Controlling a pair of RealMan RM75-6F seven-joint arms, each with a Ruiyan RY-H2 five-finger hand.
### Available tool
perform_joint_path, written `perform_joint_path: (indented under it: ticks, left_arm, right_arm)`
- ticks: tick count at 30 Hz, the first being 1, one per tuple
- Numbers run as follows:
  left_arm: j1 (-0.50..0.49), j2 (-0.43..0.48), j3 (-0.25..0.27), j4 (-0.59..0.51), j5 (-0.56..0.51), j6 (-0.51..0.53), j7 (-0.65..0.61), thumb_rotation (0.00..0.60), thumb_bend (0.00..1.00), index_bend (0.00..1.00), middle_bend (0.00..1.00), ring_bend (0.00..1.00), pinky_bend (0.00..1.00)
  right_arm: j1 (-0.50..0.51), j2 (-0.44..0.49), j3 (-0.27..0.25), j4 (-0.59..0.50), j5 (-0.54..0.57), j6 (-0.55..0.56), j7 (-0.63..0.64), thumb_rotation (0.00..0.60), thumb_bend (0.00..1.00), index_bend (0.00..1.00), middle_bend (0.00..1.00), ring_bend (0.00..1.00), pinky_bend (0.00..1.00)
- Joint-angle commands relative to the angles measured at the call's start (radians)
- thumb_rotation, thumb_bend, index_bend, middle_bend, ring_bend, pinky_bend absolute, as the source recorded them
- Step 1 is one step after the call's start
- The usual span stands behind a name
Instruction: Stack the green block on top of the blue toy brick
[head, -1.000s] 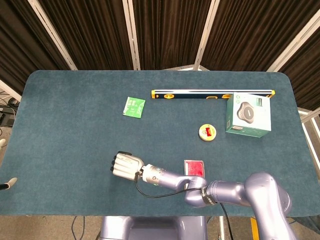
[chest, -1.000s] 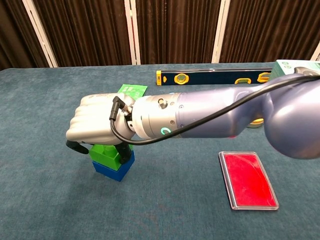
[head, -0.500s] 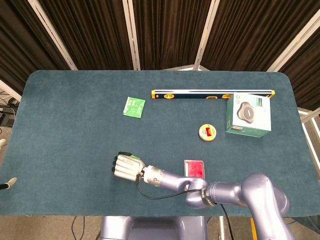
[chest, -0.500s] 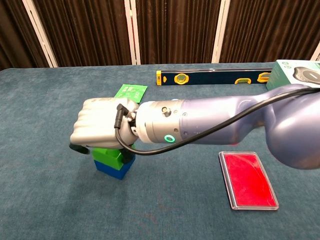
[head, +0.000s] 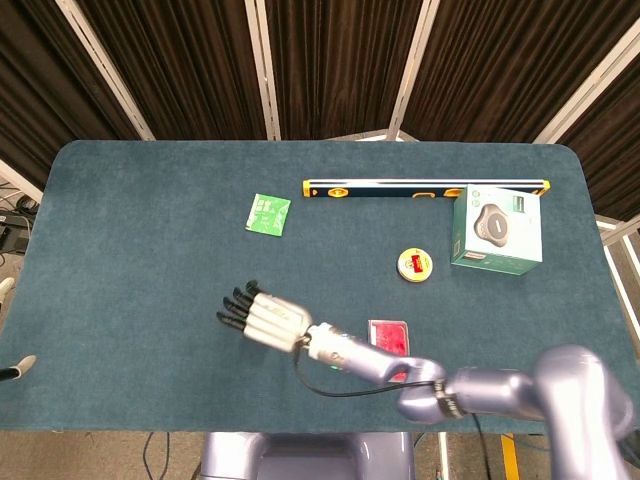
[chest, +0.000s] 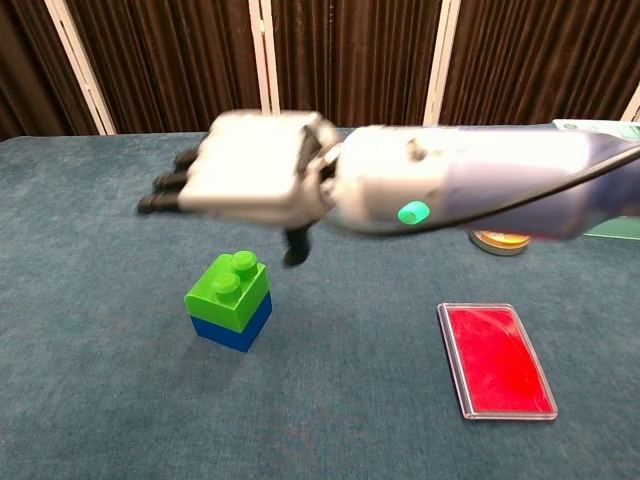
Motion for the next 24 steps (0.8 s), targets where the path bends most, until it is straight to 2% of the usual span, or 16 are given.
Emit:
perform_joint_path:
  ticks: [1,5,9,13,16,21,24]
  left_arm:
    - [0.004,-0.002,0.002,0.004,0.019,0.014,-0.01,0.6,0.0,0.0,0.0,0.0,0.0]
    - [0.018,-0.006,0.008,0.012,0.065,0.054,-0.035,0.6,0.0,0.0,0.0,0.0,0.0]
    - [0.034,-0.018,0.009,0.028,0.106,0.104,-0.042,0.6,0.0,0.0,0.0,0.0,0.0]
    - [0.044,-0.022,0.017,0.039,0.133,0.122,-0.065,0.6,0.0,0.0,0.0,0.0,0.0]
    - [0.047,-0.018,0.022,0.04,0.147,0.124,-0.079,0.6,0.0,0.0,0.0,0.0,0.0]
    - [0.046,-0.009,0.037,0.03,0.173,0.113,-0.091,0.6,0.0,0.0,0.0,0.0,0.0]
    - [0.042,-0.002,0.041,0.018,0.175,0.101,-0.087,0.6,0.0,0.0,0.0,0.0,0.0]
  right_arm:
    - [-0.102,0.148,-0.031,-0.121,-0.009,0.116,-0.032,0.6,0.0,0.0,0.02,0.03,0.17]
    - [-0.217,0.289,-0.099,-0.157,-0.098,0.261,0.07,0.6,0.0,0.0,0.0,0.0,0.09]
    - [-0.355,0.361,-0.154,-0.155,-0.128,0.438,0.199,0.6,0.0,0.0,0.0,0.0,0.03]
    - [-0.514,0.361,-0.219,-0.113,-0.147,0.621,0.342,0.6,0.0,0.0,0.0,0.0,0.0]
    - [-0.609,0.348,-0.249,-0.082,-0.146,0.723,0.405,0.6,0.0,0.0,0.0,0.0,0.0]
    - [-0.742,0.348,-0.277,-0.112,-0.081,0.816,0.517,0.6,0.0,0.0,0.0,0.0,0.0]
    - [-0.787,0.349,-0.286,-0.117,-0.078,0.853,0.558,0.6,0.0,0.0,0.0,0.0,0.0]
